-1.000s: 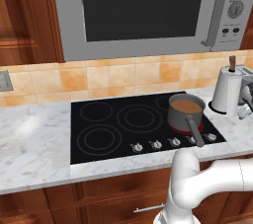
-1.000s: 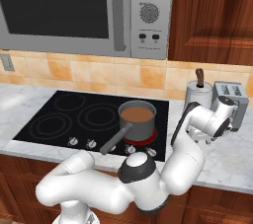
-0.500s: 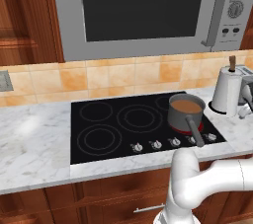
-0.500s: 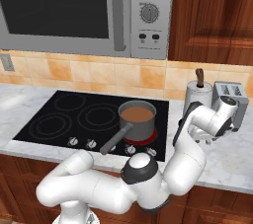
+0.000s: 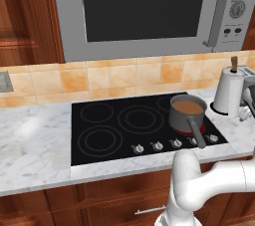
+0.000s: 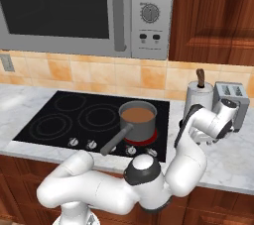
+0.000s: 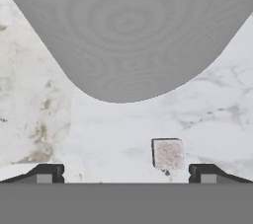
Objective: Pick up the sugar cube(s) and place them in the saucepan with hot chocolate.
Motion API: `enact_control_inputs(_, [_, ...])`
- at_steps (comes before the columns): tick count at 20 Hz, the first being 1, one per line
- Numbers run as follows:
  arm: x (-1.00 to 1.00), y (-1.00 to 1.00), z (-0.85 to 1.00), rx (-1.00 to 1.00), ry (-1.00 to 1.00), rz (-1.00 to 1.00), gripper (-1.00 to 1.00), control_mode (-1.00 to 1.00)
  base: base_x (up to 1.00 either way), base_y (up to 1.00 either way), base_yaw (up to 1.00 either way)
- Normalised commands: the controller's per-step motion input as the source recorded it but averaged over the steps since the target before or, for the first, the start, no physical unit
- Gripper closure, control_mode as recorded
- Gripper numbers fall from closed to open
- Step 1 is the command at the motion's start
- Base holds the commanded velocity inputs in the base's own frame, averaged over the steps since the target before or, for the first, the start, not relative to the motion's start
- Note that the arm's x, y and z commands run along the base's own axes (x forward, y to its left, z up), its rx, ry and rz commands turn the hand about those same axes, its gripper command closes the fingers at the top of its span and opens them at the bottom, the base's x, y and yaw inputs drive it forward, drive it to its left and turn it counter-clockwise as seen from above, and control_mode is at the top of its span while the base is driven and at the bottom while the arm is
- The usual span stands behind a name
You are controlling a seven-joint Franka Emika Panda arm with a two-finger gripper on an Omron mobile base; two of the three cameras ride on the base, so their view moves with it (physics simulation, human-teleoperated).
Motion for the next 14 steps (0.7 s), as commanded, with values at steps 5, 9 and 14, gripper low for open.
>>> enact_control_inputs(5, [0.09,-0.09,-0.02,0.00,0.00,0.00,-1.00,-1.00,0.00,0.00,0.00])
enact_control_inputs(9, [0.12,-0.11,-0.03,0.00,0.00,0.00,-1.00,-1.00,0.00,0.00,0.00])
enact_control_inputs(14, [0.07,-0.11,-0.09,0.00,0.00,0.00,-1.00,-1.00,0.00,0.00,0.00])
